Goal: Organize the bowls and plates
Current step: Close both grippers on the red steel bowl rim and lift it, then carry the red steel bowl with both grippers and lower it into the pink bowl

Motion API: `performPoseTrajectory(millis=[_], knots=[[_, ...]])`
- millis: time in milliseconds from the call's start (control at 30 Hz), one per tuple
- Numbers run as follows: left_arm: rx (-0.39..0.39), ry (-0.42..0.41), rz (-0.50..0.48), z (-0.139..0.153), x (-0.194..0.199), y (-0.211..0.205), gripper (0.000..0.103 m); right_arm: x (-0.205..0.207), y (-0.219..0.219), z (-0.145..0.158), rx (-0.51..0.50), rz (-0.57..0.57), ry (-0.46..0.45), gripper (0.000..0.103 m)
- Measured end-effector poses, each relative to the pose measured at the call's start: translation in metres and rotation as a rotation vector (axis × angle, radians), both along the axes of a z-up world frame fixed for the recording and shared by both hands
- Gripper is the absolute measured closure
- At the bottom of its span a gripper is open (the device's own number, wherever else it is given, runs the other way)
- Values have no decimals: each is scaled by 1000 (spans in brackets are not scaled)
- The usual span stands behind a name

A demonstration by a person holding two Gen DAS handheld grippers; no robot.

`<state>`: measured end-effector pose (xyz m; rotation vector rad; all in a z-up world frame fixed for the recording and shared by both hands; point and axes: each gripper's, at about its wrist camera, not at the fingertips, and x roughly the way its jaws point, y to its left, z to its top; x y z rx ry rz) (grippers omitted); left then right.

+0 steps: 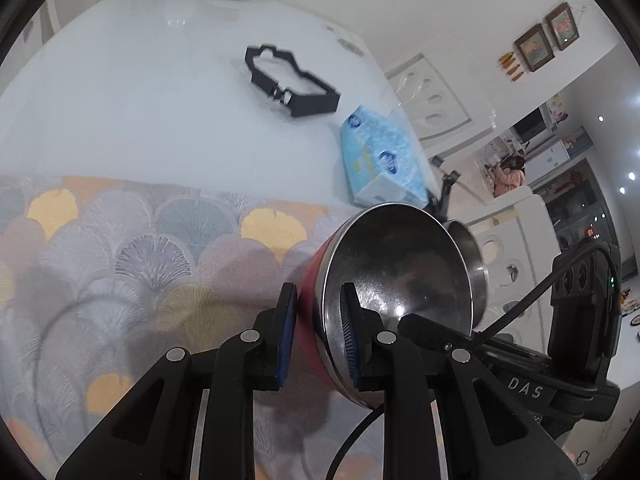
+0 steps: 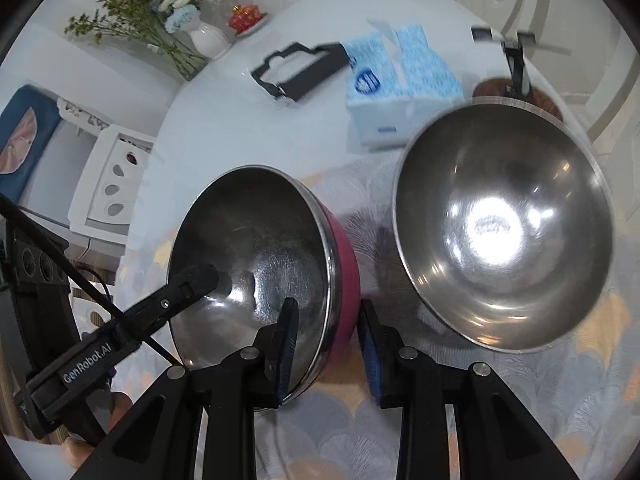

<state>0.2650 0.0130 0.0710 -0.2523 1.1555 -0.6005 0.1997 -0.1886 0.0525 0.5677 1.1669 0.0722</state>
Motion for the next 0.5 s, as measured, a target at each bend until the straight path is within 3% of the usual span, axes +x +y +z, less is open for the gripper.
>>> performPoseTrajectory(millis=[333,500], knots=[[-82,-153,32,88,-55,30,84,-37,21,84,-34,23,-95,73],[-121,-218,48,123,-94,47,84,-75,42,119,-36,39,-131,73]])
